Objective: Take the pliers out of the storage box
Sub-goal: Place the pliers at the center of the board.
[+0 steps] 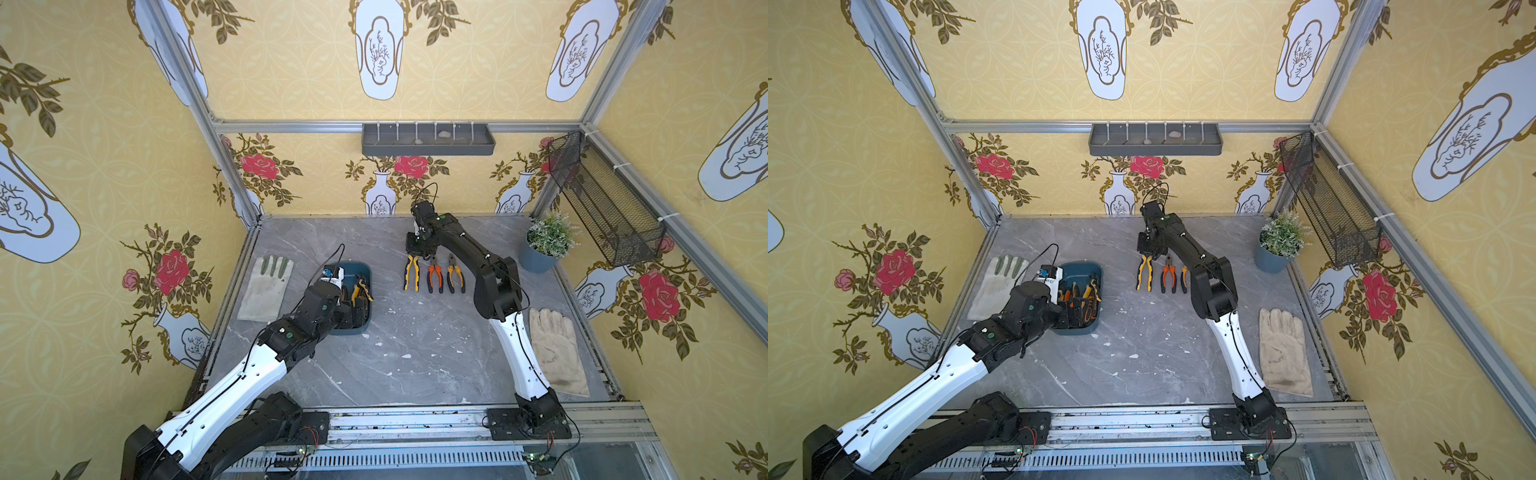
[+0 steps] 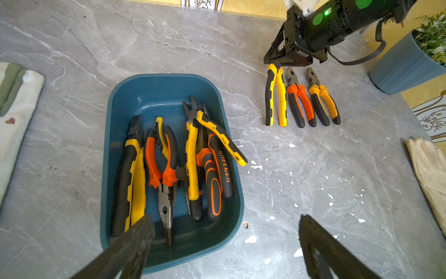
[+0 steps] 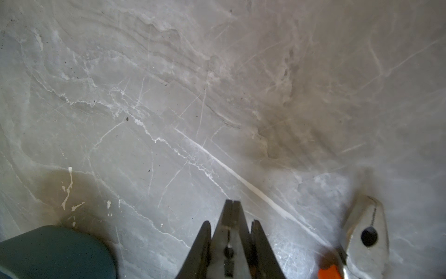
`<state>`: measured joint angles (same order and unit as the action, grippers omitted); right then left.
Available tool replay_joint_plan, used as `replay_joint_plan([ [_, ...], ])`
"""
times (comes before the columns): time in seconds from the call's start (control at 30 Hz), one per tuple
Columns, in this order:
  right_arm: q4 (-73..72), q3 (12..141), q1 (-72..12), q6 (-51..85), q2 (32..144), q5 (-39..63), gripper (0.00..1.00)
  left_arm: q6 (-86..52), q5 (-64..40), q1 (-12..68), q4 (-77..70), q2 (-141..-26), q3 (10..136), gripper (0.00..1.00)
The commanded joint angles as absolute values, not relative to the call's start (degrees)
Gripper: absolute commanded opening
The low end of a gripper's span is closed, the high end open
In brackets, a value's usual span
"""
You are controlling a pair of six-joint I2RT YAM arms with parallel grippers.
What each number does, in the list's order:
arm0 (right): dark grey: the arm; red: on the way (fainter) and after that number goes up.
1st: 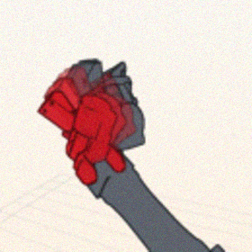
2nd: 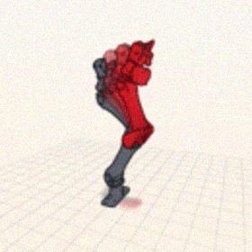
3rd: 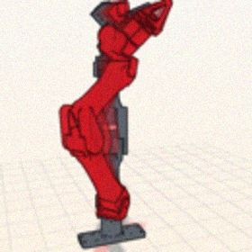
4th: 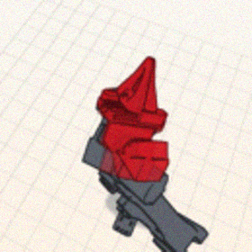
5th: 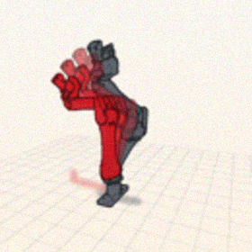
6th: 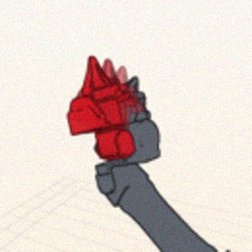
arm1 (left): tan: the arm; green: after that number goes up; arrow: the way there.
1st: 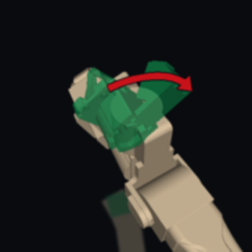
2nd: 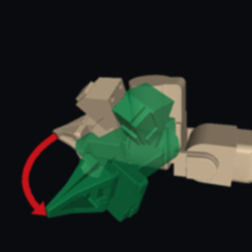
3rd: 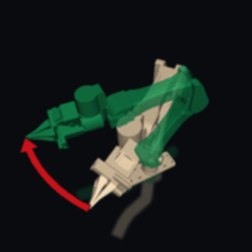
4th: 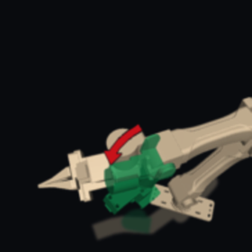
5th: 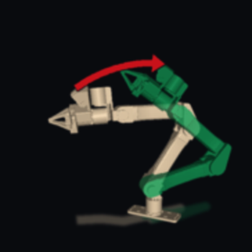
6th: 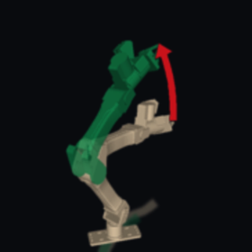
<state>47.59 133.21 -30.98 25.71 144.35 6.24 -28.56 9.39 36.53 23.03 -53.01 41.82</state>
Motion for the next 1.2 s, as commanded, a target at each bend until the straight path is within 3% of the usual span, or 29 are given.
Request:
replay_joint_plan([
  [0.0, 47.5, 132.9, -31.2, 25.6, 145.2, 4.7, 0.24, -28.7, 8.9, 36.5, 21.8, -53.4, 41.5, 0.95],
  [1.17, 46.7, 132.2, -33.2, 26.8, 147.4, -0.1, 0.39, -28.9, 9.2, 36.5, 22.0, -52.8, 40.8, 0.95],
])
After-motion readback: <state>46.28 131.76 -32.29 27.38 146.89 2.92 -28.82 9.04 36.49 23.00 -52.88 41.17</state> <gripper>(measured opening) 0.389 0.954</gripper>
